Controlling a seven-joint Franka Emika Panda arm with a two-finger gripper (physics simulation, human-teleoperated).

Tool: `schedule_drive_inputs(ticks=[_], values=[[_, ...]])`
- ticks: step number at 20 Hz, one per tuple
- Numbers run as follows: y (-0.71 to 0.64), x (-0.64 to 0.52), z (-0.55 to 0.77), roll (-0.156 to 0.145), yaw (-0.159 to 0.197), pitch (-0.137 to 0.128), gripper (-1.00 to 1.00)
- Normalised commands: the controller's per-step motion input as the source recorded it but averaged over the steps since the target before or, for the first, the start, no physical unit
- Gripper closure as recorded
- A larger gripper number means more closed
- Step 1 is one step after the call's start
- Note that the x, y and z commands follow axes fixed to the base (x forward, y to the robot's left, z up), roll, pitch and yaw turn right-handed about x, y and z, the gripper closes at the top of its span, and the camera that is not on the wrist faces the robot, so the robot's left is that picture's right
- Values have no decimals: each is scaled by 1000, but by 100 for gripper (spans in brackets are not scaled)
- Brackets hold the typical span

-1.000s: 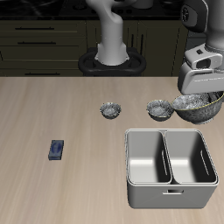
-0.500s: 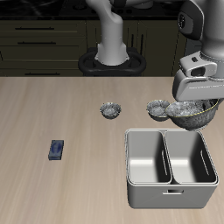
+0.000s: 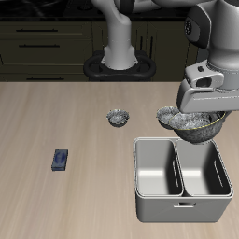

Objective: Place the largest bowl in the left side of the drainer

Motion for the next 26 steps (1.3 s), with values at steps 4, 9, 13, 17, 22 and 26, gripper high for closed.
schedule_drive_inputs(ticks=[4, 9, 13, 17, 22, 26], values=[[-38, -20, -17, 10, -14, 2, 100], [2, 22, -69, 0, -6, 11, 100], [-111, 85, -167, -13, -1, 24, 100], [-54, 62, -138, 8, -13, 33, 100], [28, -23, -32, 16, 1, 7, 100], [43, -69, -6, 47, -3, 5, 100]])
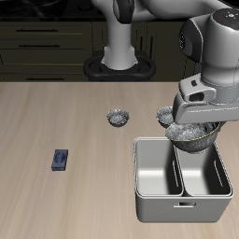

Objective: Place the largest bowl in the left side of the drainer

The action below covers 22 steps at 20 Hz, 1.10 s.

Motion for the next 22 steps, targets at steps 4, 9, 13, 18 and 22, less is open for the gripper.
schedule_drive_inputs(ticks=[4, 9, 13, 18, 22], values=[[77, -54, -12, 35, -6, 6, 100], [55, -50, -1, 37, -1, -10, 100], [22, -59, 14, 60, -39, -9, 100], [-23, -63, 44, 41, -12, -27, 100], [-17, -46, 43, 20, -8, -6, 100]])
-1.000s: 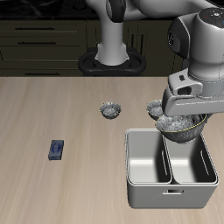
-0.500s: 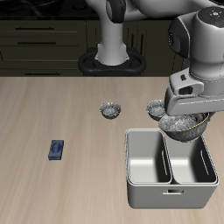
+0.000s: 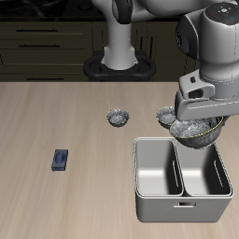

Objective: Place the largest bowl in the left side of the drainer

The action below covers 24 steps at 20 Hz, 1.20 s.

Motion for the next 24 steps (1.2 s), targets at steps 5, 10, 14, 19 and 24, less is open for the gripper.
schedule_drive_inputs(ticks=[5, 10, 14, 19, 24], values=[[-2, 2, -41, 27, -5, 3, 100], [-41, 25, 0, 23, -25, -16, 100], [40, -15, -22, 30, -22, -16, 100], [49, -63, 28, 73, -59, -38, 100], [-166, 30, 138, 27, -88, -43, 100]])
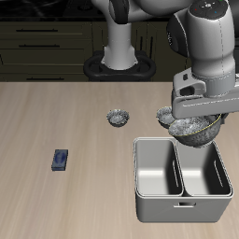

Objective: Place the largest bowl in the left side of the drainer

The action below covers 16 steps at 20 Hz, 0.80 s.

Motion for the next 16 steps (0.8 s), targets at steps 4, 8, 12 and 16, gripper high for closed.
schedule_drive_inputs(ticks=[4, 8, 12, 16], values=[[-47, -36, 49, 39, -59, -18, 100], [-68, 9, 14, -25, 47, -3, 100], [-38, 39, -96, -5, 19, 11, 100], [-40, 68, -116, -6, 11, 19, 100]])
